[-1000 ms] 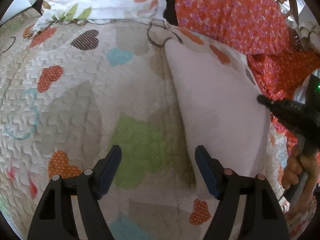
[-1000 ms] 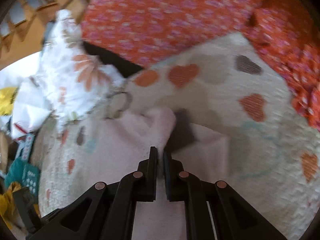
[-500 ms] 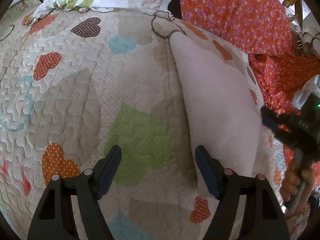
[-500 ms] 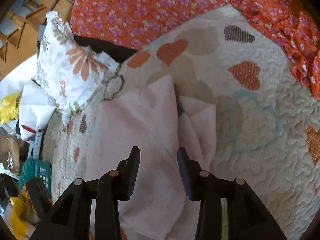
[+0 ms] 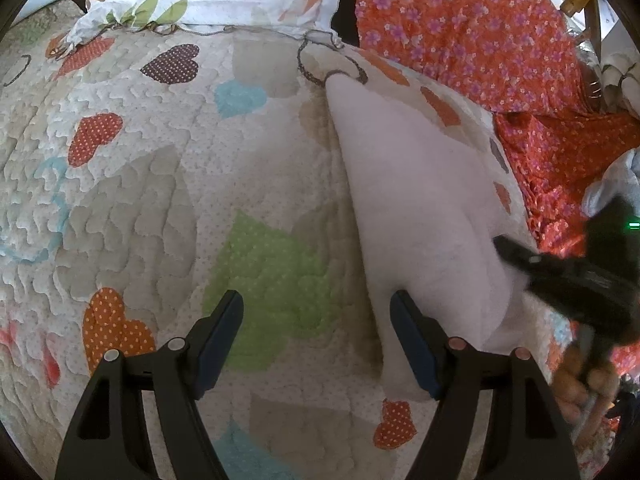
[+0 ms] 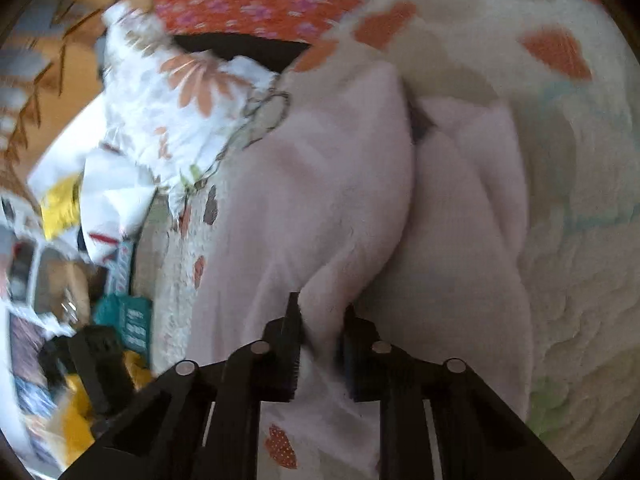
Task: Fold small clothes
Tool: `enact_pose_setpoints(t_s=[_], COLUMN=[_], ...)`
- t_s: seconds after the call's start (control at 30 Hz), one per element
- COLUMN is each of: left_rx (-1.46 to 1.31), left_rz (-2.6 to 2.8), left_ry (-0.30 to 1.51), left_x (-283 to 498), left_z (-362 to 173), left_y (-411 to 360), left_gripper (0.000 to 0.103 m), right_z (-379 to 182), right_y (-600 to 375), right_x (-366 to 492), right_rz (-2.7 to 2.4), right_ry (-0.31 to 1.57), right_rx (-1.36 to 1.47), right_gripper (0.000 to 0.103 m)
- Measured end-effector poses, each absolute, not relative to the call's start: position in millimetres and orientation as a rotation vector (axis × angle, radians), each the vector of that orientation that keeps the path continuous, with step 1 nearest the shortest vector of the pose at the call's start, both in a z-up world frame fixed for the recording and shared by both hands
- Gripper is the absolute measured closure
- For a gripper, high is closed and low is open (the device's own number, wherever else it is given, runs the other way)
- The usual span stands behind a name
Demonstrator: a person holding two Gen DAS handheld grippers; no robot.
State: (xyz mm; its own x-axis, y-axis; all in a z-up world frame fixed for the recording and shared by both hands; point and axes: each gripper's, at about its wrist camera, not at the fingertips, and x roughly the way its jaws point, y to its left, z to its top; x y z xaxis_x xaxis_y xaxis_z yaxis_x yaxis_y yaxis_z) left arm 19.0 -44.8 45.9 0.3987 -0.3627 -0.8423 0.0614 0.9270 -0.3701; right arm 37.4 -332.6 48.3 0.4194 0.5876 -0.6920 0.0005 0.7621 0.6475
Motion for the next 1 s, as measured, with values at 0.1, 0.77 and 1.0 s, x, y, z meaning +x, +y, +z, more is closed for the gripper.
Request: enact_pose_setpoints(t_s=[0.1,0.77,1.0], left_rx=[-0.294,0.007,-0.037], left_rz=[-0.283,-0.271,-0.284], left_ry=[1.108,1.128,1.15], left_x=[17,10,6], left_z=[51,27,26], left_y=[-47,-103,-93], left_gripper=[0.028,0.026,0.026], right_z=[93,102,90], right_y=[-326,-393,-367], right_x=[24,16,44], right_rz=[0.383,0.089,0.251], right_ry=[1.005,1.006,0.979], right_rx=[0.479,0.465,0.579], right_gripper=[0.089,0.061,0.059])
